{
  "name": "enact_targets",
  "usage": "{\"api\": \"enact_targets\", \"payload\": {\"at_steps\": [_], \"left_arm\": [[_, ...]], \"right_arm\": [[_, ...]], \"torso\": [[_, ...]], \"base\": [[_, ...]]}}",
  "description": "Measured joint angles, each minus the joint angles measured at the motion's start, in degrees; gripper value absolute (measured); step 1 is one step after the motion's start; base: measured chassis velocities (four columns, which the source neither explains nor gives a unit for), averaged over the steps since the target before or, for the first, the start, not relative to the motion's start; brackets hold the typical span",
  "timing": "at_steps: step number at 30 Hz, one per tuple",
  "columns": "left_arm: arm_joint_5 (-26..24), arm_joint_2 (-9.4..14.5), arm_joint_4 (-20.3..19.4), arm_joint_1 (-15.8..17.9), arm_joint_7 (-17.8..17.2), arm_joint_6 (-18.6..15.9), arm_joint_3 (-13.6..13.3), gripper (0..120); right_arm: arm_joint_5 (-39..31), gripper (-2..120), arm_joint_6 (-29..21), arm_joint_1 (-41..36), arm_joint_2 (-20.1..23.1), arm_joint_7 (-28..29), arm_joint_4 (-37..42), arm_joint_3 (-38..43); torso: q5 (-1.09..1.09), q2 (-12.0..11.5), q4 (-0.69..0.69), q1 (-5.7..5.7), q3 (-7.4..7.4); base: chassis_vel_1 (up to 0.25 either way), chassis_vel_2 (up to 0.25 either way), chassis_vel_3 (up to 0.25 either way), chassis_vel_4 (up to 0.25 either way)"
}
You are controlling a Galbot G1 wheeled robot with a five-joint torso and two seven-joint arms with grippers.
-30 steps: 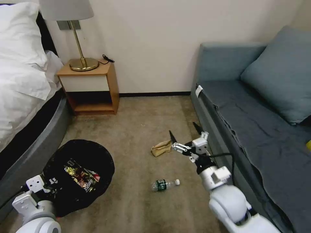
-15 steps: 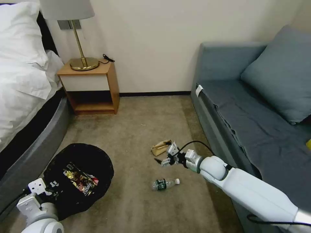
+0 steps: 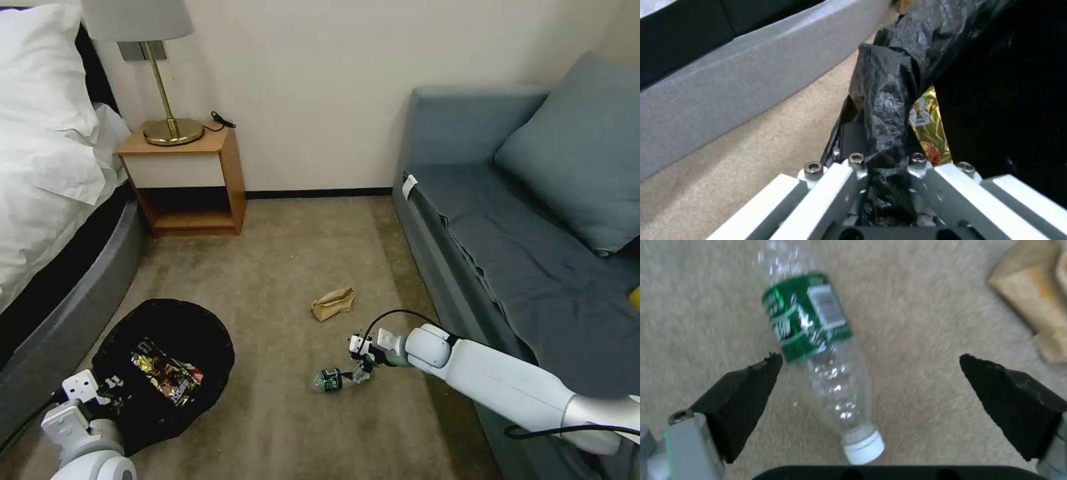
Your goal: Pick up the trash bin, then pick up the garbage on the floor and place it into the trash bin.
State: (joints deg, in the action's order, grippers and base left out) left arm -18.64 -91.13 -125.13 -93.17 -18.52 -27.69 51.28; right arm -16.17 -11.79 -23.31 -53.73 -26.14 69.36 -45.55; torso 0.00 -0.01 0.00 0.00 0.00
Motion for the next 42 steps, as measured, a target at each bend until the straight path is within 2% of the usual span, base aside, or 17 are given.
{"api": "enact_targets", "payload": {"at_steps": [10,18,29,33,42], "left_arm": [[0.5,-0.3,-0.1,-0.5,0.0,0.5,0.0,2],[0.5,-0.2,-0.3,-1.2,0.0,1.4,0.5,2],[0.4,0.0,-0.1,-1.4,0.0,1.9,0.8,2],[0.4,0.1,0.0,-1.4,0.0,1.9,0.8,2],[0.4,0.1,0.2,-1.3,0.0,1.9,0.6,2]], "right_arm": [[2.0,100,1.3,0.3,-3.1,0.5,-6.5,-3.1],[3.5,100,3.8,-0.1,-7.2,1.7,-13.3,-3.5],[4.5,99,6.2,-0.5,-11.3,2.1,-17.4,-4.6],[4.6,90,6.7,-0.8,-11.8,2.1,-18.0,-4.5],[4.6,70,7.7,-1.8,-11.6,2.3,-18.2,-3.8]], "torso": [[0.0,0.0,0.0,0.0,0.0],[-0.01,0.0,0.0,0.0,0.0],[-0.01,0.0,0.0,0.0,-0.01],[-0.08,0.0,-0.04,-0.01,-0.02],[-0.02,0.0,-0.03,-0.01,-0.02]], "base": [[0.0,0.0,0.0,0.0],[0.0,0.0,0.0,0.0],[0.0,0.0,0.0,0.0],[0.0,0.0,0.0,0.0],[0.0,0.0,0.0,0.0]]}}
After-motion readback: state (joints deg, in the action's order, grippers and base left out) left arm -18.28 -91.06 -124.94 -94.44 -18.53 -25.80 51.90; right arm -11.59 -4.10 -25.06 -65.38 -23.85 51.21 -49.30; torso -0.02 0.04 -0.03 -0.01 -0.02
